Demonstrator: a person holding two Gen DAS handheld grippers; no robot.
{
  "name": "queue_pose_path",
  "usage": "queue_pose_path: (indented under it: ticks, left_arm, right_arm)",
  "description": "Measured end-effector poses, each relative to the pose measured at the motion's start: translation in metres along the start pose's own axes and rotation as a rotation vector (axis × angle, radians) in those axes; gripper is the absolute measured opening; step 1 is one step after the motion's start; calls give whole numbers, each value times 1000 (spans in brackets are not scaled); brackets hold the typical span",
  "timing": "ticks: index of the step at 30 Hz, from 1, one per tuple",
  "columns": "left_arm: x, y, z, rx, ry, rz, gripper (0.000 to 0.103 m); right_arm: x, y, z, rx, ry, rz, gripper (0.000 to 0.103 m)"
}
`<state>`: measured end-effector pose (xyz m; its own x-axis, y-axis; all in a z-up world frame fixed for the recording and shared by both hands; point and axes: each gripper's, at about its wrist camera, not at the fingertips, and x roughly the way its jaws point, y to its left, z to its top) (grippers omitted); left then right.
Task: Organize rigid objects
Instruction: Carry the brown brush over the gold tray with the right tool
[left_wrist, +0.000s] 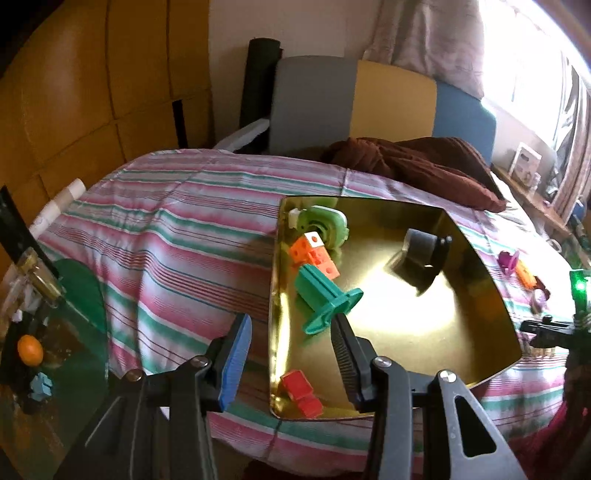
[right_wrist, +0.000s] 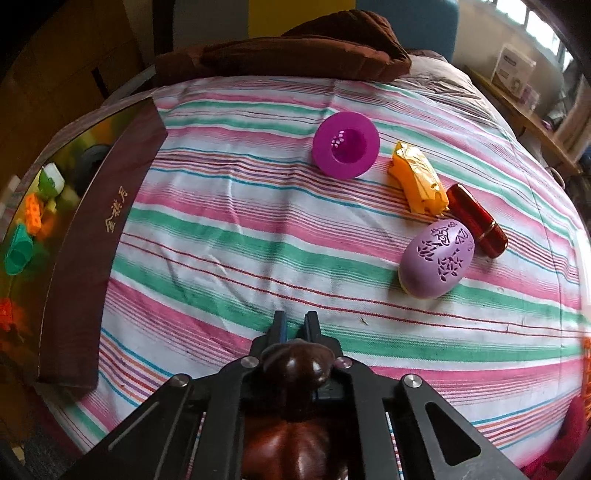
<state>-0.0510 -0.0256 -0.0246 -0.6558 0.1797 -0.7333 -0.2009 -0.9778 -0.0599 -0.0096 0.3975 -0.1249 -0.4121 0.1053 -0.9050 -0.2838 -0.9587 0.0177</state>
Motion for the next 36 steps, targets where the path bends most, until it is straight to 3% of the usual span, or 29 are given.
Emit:
queue_pose_path:
  ticks: [4,13,19,27,36]
  left_arm:
    - [2,-2,-3,19,8,-37,45]
    - [6,-2,-7,25,31,5,45]
    - [8,-1,-10,36,36,19,45]
    - [6,3,-12,36,12,50,45]
    - [3,36,-10,-25,2,86,45]
  right_arm:
    - [-2,-1,-2,20,1,0,9]
    - [-12,-7,3,66,-29,20,8]
    - [-40,14,13,51,-100,75,8]
    - [-79,78,38,-34,-190,255,9]
    - [-74,194,46,-190,-138,480,9]
